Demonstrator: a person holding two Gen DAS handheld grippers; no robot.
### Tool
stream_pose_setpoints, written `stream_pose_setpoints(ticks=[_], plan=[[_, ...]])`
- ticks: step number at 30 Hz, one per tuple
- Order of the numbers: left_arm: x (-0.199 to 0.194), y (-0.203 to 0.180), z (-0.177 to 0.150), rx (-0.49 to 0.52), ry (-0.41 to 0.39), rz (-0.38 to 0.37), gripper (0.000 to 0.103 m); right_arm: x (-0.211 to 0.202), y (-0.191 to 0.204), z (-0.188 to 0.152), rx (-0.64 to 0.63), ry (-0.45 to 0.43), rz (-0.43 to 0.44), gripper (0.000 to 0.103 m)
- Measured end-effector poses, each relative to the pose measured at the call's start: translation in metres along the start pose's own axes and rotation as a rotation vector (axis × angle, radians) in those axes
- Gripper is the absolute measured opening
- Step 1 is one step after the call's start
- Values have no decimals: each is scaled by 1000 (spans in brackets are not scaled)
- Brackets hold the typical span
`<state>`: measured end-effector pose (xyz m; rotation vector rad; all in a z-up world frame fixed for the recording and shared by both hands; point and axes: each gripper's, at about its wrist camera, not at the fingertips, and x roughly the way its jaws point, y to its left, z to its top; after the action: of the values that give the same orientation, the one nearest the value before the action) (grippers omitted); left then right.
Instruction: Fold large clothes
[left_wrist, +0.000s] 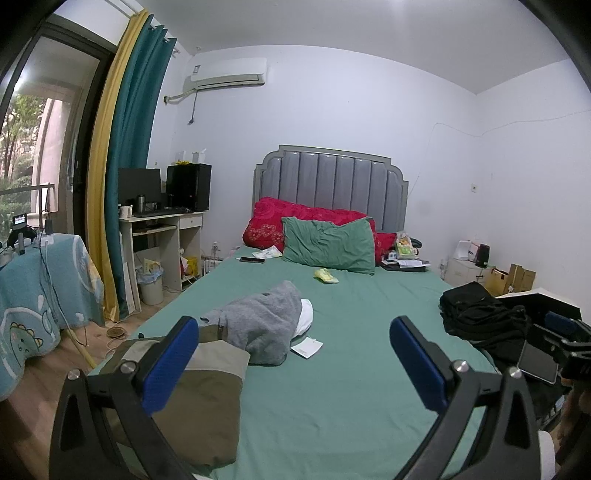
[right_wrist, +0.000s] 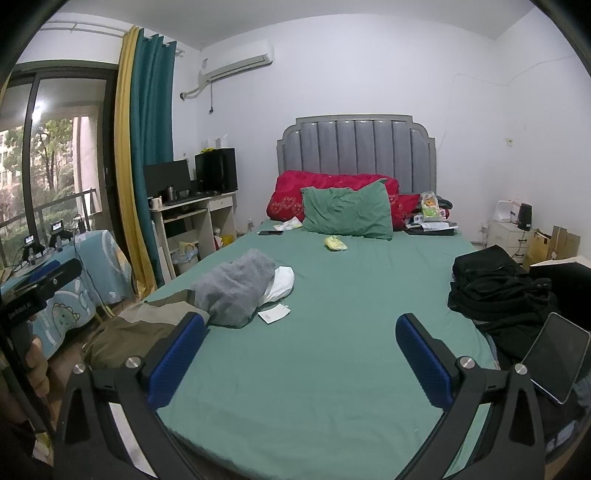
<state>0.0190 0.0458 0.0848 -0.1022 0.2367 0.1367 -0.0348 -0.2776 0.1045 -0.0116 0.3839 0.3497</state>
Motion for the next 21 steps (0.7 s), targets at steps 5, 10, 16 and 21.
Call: stream_pose_setpoints(ticks=[5,10,16,21], plan=[[0,-2,2,1,-2,-1,103,0,-1,0,0,0,0,103],[-3,-5,2,2,-6,-1,103,-2,-1,0,4,-4,-3,103],[-3,-7,3,2,-5,0,103,-2,-2,0,4,-3,-3,103],[-3,-9,3,5,-1,-2,103,0,-3,0,9,5,-2,103]])
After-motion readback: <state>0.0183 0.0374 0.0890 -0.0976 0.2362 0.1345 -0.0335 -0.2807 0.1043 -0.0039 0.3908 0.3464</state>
